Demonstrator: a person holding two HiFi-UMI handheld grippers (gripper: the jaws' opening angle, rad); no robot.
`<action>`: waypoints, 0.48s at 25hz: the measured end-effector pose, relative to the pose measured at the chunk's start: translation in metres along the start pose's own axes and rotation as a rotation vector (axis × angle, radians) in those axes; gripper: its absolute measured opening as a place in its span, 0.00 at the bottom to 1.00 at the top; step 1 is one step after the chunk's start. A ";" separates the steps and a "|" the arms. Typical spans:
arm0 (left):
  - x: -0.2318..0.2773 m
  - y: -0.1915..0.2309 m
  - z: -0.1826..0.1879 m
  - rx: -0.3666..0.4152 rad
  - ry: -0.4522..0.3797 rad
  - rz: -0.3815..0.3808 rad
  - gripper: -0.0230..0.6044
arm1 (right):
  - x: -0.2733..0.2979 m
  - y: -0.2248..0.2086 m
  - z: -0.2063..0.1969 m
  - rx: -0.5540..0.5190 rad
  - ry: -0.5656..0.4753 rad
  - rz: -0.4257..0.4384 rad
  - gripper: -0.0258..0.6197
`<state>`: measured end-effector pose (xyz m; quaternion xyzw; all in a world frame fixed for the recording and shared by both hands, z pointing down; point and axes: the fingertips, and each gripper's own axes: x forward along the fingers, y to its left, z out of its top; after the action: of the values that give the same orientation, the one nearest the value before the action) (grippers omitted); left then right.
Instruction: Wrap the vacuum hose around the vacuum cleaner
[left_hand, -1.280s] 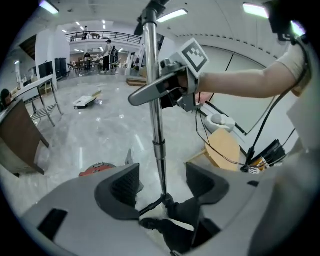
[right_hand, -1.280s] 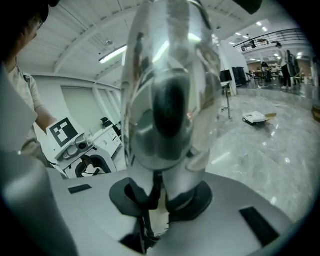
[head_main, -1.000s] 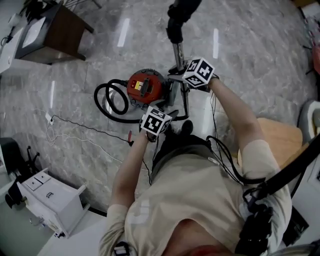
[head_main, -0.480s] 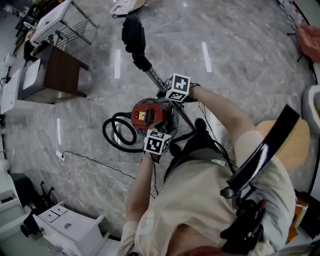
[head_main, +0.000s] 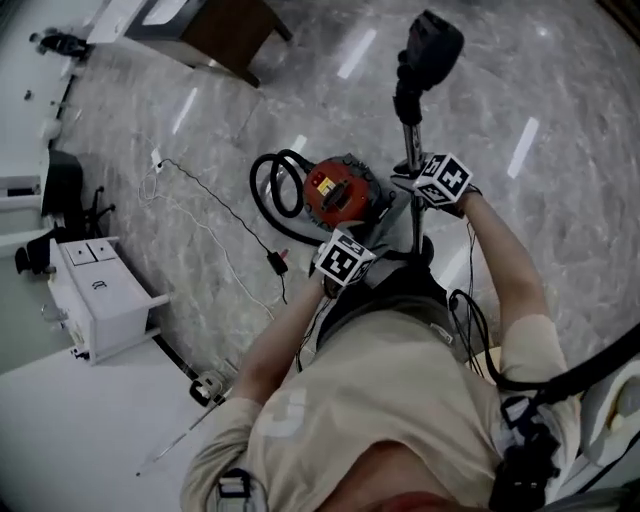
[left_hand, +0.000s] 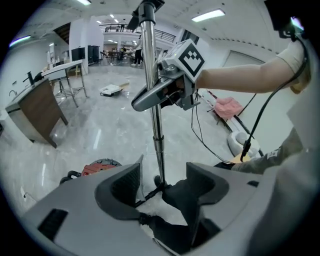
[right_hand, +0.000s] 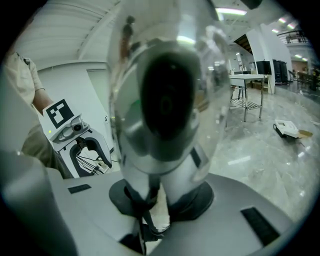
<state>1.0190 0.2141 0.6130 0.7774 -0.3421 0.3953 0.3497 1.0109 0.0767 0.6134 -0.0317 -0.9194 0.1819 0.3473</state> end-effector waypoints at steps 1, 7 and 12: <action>-0.001 0.000 0.001 -0.030 -0.006 0.018 0.51 | -0.002 -0.004 0.000 -0.006 0.005 0.010 0.13; -0.008 0.012 0.013 -0.189 -0.066 0.117 0.51 | -0.010 -0.028 0.014 -0.094 0.074 0.090 0.13; -0.008 0.016 -0.004 -0.256 -0.079 0.134 0.51 | -0.006 -0.032 0.028 -0.149 0.111 0.121 0.14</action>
<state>1.0011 0.2109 0.6124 0.7168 -0.4545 0.3400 0.4050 0.9992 0.0370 0.6021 -0.1230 -0.9061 0.1319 0.3827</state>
